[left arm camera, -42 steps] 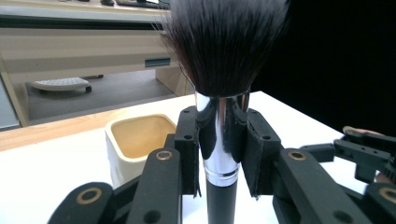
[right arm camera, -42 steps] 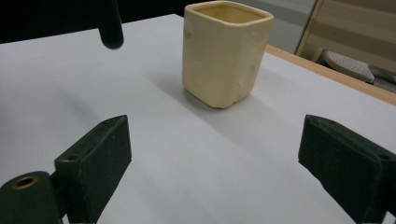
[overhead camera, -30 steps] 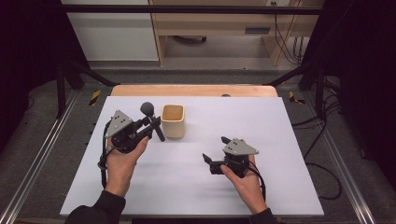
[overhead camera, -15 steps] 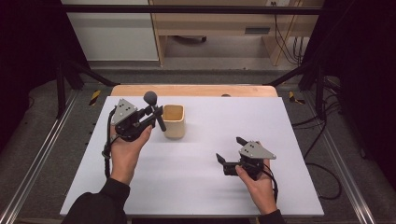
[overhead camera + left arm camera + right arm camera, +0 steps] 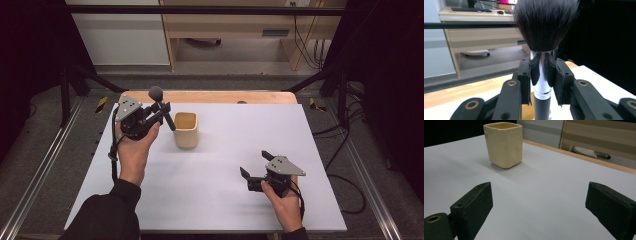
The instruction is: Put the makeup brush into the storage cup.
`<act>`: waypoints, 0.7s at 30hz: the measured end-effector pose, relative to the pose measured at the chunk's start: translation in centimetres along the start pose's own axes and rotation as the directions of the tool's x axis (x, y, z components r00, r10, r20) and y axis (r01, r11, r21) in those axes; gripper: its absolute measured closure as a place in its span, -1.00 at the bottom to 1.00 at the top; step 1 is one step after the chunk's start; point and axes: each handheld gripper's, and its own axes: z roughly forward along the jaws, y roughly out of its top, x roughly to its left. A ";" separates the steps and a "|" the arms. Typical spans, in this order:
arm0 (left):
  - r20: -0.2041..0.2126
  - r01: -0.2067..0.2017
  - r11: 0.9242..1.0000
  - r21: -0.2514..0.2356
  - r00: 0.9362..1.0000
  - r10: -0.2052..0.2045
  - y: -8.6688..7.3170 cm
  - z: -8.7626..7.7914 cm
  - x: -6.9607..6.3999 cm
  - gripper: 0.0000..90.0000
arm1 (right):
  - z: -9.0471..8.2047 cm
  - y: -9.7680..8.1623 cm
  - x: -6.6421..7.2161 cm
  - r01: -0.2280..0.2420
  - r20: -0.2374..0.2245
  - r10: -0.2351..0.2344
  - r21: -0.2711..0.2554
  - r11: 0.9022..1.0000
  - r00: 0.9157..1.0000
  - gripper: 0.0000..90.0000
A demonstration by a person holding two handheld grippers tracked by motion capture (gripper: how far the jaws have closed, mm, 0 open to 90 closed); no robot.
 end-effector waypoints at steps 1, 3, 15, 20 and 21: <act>-0.006 -0.007 1.000 0.001 1.000 0.007 0.1 0.1 0.1 0.56 | -0.1 -0.1 0.0 -0.013 0.000 0.013 0.002 1.000 1.000 -0.83; -0.013 -0.013 1.000 0.000 1.000 0.013 0.2 0.3 0.2 0.56 | -0.4 -0.2 -0.2 -0.018 0.003 0.018 -0.001 1.000 1.000 -0.84; -0.045 -0.106 0.994 0.013 0.993 0.106 1.0 1.6 0.5 0.56 | -0.5 -0.9 -0.3 -0.032 0.013 0.033 -0.009 0.999 0.999 -0.87; -0.052 -0.119 0.993 0.013 0.991 0.120 1.0 2.2 0.2 0.56 | -0.5 -1.0 -0.4 -0.039 0.018 0.039 -0.024 0.999 0.999 -0.87; -0.052 -0.119 0.993 0.017 0.991 0.120 0.9 2.2 0.2 0.56 | -0.5 -1.0 -0.4 -0.038 0.018 0.038 -0.025 0.999 0.999 -0.87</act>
